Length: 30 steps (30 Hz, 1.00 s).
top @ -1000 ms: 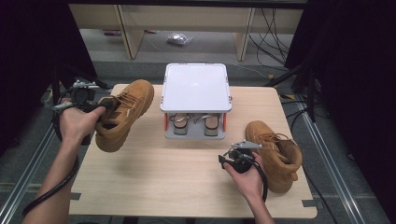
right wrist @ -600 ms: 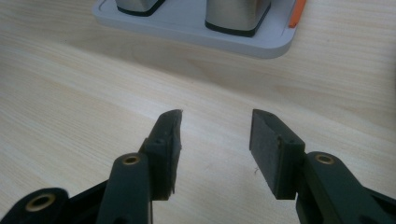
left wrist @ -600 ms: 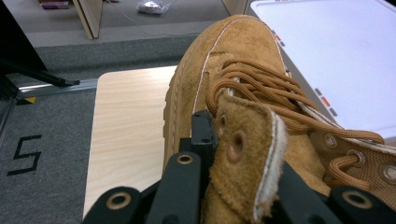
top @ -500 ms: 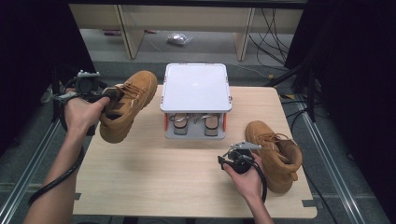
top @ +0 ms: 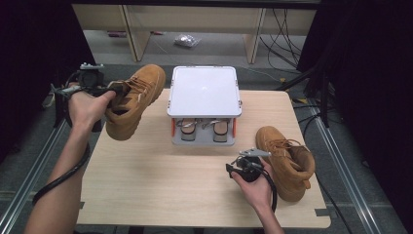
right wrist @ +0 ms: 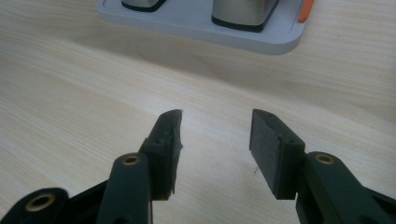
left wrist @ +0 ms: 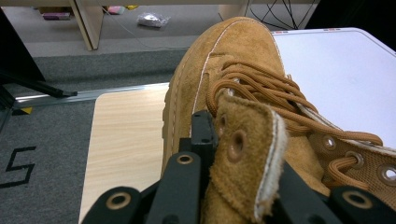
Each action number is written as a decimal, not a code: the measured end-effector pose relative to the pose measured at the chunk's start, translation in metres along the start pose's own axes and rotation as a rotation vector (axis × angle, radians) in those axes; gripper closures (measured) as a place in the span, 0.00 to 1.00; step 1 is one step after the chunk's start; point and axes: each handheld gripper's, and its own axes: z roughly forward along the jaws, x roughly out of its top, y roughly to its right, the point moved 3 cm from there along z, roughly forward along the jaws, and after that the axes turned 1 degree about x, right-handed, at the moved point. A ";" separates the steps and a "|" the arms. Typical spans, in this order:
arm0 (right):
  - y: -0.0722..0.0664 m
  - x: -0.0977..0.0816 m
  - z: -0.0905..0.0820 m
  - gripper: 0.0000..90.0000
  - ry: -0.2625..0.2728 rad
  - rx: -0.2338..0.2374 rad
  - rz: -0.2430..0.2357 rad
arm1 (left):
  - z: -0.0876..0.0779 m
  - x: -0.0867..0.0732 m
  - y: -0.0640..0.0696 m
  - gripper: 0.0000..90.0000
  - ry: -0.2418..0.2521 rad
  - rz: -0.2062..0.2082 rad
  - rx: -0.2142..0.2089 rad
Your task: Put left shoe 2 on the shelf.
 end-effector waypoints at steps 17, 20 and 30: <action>-0.002 -0.001 0.001 0.60 -0.004 0.010 -0.005 | 0.005 0.022 0.011 0.94 0.033 -0.009 -0.004; -0.002 -0.001 0.001 0.60 -0.002 0.008 -0.006 | 0.007 0.026 0.014 0.94 0.038 -0.005 -0.006; -0.004 -0.004 0.002 0.60 -0.026 -0.003 0.021 | 0.010 0.038 0.026 0.94 0.057 -0.005 -0.016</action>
